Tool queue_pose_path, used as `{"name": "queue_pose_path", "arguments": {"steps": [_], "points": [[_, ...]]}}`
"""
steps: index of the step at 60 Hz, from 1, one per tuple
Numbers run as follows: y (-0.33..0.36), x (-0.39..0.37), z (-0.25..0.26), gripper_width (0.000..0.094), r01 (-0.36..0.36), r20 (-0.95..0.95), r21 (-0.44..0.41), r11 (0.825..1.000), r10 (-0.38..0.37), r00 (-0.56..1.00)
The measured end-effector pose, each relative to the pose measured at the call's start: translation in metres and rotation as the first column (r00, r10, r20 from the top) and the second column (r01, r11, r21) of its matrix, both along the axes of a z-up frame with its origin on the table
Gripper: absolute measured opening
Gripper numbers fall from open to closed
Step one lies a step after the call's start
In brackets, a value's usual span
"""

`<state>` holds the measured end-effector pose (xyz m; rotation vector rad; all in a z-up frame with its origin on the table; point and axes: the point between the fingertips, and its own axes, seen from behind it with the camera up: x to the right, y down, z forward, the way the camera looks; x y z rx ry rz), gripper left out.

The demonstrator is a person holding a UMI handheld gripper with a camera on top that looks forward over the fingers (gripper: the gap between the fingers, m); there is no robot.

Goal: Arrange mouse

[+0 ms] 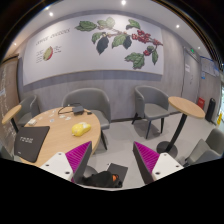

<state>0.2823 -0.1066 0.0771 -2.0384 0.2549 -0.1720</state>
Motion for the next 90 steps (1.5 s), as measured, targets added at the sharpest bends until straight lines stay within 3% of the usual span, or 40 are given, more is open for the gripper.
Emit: {"name": "queue_pose_path", "arguments": {"steps": [7, 12, 20, 28, 43, 46, 48, 60, 65, 71, 76, 83, 90], "points": [[0.030, -0.013, -0.012, 0.0855, -0.046, 0.005, -0.023, 0.999, 0.046, 0.999], [0.045, -0.039, -0.023, 0.0854, -0.131, -0.029, -0.040, 0.991, 0.130, 0.991], [0.091, -0.104, -0.052, 0.0853, -0.282, -0.111, -0.060, 0.957, 0.275, 0.955], [0.123, -0.137, -0.080, 0.0845, -0.375, -0.135, -0.117, 0.920, 0.359, 0.923], [0.209, -0.131, -0.093, 0.0802, -0.276, -0.071, -0.153, 0.949, 0.268, 0.961], [0.222, -0.126, -0.095, 0.0682, -0.244, -0.050, -0.165, 0.956, 0.239, 0.970], [0.227, -0.123, -0.096, 0.0486, -0.231, -0.045, -0.171, 0.958, 0.226, 0.973], [0.216, -0.125, -0.089, 0.0355, -0.207, -0.057, -0.146, 0.967, 0.201, 0.978], [0.198, -0.157, -0.047, 0.0352, -0.223, -0.105, -0.055, 0.973, 0.217, 0.971], [0.182, -0.222, 0.022, 0.0352, -0.244, -0.069, 0.076, 0.967, 0.249, 0.966], [0.167, -0.303, 0.038, 0.0360, -0.316, -0.082, 0.127, 0.940, 0.327, 0.941], [0.159, -0.400, -0.004, 0.0369, -0.423, -0.130, 0.056, 0.904, 0.427, 0.895], [0.155, -0.428, -0.072, 0.0370, -0.411, -0.115, -0.087, 0.907, 0.401, 0.909]]}}
